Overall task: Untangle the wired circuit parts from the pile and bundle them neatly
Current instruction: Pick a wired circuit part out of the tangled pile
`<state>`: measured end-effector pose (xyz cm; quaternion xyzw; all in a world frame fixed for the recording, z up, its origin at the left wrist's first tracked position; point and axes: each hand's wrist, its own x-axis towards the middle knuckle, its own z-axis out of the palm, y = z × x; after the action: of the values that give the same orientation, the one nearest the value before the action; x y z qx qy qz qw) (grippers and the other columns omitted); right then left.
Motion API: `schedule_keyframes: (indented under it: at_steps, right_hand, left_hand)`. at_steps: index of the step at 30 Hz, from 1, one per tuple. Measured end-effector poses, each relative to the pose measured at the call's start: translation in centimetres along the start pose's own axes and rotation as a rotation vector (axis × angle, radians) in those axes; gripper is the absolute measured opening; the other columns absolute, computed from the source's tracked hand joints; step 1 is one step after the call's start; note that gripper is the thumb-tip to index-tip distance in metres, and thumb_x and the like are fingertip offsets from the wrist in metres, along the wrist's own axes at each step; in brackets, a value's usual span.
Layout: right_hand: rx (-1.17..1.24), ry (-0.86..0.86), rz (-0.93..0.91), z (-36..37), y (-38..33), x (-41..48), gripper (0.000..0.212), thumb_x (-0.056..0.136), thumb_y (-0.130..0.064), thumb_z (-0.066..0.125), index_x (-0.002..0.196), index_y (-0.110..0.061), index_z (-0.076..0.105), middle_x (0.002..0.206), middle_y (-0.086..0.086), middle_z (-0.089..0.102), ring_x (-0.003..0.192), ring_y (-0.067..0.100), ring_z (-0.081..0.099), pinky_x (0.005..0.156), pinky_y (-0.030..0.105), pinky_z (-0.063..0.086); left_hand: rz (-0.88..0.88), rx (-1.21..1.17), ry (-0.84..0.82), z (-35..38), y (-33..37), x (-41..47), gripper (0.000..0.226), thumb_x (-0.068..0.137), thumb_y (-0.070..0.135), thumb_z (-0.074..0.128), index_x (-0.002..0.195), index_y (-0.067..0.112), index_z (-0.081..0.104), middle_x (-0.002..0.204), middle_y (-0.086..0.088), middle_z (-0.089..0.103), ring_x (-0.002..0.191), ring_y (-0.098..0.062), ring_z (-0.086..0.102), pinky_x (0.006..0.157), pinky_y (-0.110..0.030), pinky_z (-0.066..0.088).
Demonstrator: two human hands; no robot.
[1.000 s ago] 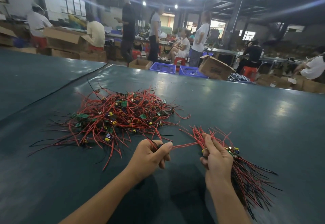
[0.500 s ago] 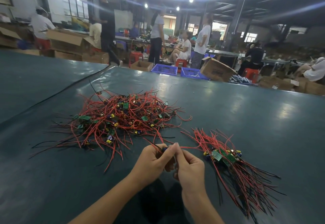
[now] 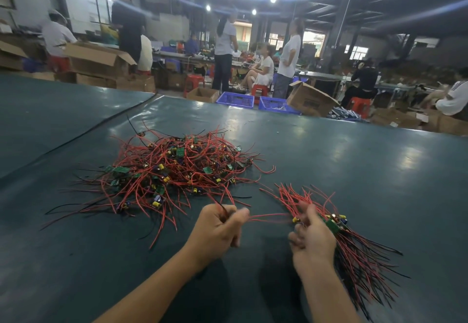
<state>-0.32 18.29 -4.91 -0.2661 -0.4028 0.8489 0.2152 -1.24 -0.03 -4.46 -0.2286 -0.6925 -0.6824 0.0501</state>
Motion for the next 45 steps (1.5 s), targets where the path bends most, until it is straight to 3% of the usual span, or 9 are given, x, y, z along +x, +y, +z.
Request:
schedule_keyframes:
  at_steps: [4,7,12,17,21,29,35,41,45]
  right_hand:
    - [0.085,0.006,0.0,-1.6,-1.7,1.1,0.024,0.102,-0.023,0.05,0.084,-0.014,0.063,0.068,-0.006,0.04,0.031,0.001,0.025,0.03,0.014,0.019]
    - [-0.032,-0.137,-0.045,-0.5,-1.0,-0.1,0.025,0.099,-0.02,0.054,0.079,-0.01,0.067,0.062,-0.005,0.047,0.033,0.001,0.028,0.03,0.012,0.019]
    - [-0.308,-0.376,-0.018,1.1,0.6,-2.9,0.034,0.09,-0.035,0.061,0.072,-0.011,0.078,0.055,-0.005,0.052,0.039,0.005,0.034,0.034,0.017,0.024]
    - [-0.503,-0.61,-0.055,1.8,1.5,-5.2,0.035,0.075,-0.045,0.068,0.079,-0.011,0.078,0.051,-0.001,0.051,0.041,0.009,0.04,0.04,0.019,0.03]
    - [-0.59,-0.57,-0.229,2.2,1.9,-6.1,0.022,0.086,-0.016,0.07,0.066,-0.024,0.078,0.066,0.011,0.072,0.061,0.019,0.063,0.053,0.02,0.05]
    - [-0.514,-0.436,-0.416,2.3,2.2,-6.3,0.015,0.087,-0.009,0.071,0.079,-0.02,0.077,0.068,0.005,0.073,0.053,0.009,0.062,0.05,0.018,0.049]
    - [-0.531,-0.447,-0.228,2.5,2.0,-6.7,0.031,0.086,-0.043,0.06,0.075,-0.02,0.078,0.061,0.008,0.068,0.045,0.024,0.055,0.044,0.031,0.049]
    - [-0.41,-0.462,0.042,2.6,2.2,-6.7,0.035,0.073,-0.049,0.066,0.08,-0.017,0.08,0.072,0.017,0.072,0.062,0.027,0.067,0.065,0.039,0.056]
    - [-0.304,-0.468,0.093,2.7,2.0,-6.8,0.023,0.072,-0.037,0.071,0.072,-0.015,0.078,0.062,0.008,0.066,0.05,0.018,0.059,0.047,0.028,0.052]
  left_hand:
    - [0.071,-0.116,0.267,-3.0,0.5,1.5,0.05,0.087,0.026,0.052,0.038,0.02,0.051,0.041,0.0,0.049,0.042,-0.017,0.045,0.051,-0.021,0.043]
    - [0.022,-0.162,0.268,-3.4,0.4,1.8,0.053,0.088,0.032,0.061,0.038,0.02,0.047,0.043,-0.006,0.047,0.044,-0.017,0.045,0.051,-0.021,0.041]
    - [-0.237,-0.4,-0.074,-2.0,0.0,1.2,0.04,0.067,0.041,0.066,0.039,0.019,0.047,0.044,-0.004,0.045,0.043,-0.016,0.044,0.048,-0.024,0.041]
    - [-0.309,-0.269,-0.311,-1.0,0.2,0.6,0.041,0.078,0.048,0.071,0.059,0.011,0.07,0.053,-0.013,0.056,0.043,-0.015,0.051,0.046,-0.021,0.043]
    - [-0.269,-0.048,-0.213,-0.7,0.7,0.5,0.053,0.08,0.061,0.054,0.057,0.016,0.069,0.055,-0.006,0.064,0.046,-0.012,0.059,0.049,-0.018,0.045]
    - [-0.239,-0.005,-0.122,-0.7,0.4,0.9,0.05,0.078,0.051,0.058,0.076,0.002,0.067,0.062,-0.005,0.067,0.053,-0.02,0.063,0.051,-0.028,0.049]
    - [-0.362,-0.26,0.0,-1.1,0.1,1.5,0.051,0.07,0.065,0.062,0.067,0.015,0.07,0.065,-0.008,0.068,0.054,-0.017,0.063,0.05,-0.023,0.05]
    - [-0.594,-0.453,-0.434,-1.1,-0.2,1.5,0.053,0.069,0.074,0.067,0.069,0.022,0.073,0.064,0.003,0.065,0.059,-0.013,0.062,0.058,-0.023,0.05]
    - [-0.608,-0.487,-0.475,-0.8,-0.6,1.0,0.05,0.074,0.074,0.063,0.078,0.025,0.075,0.065,0.005,0.062,0.061,-0.011,0.059,0.062,-0.023,0.051]
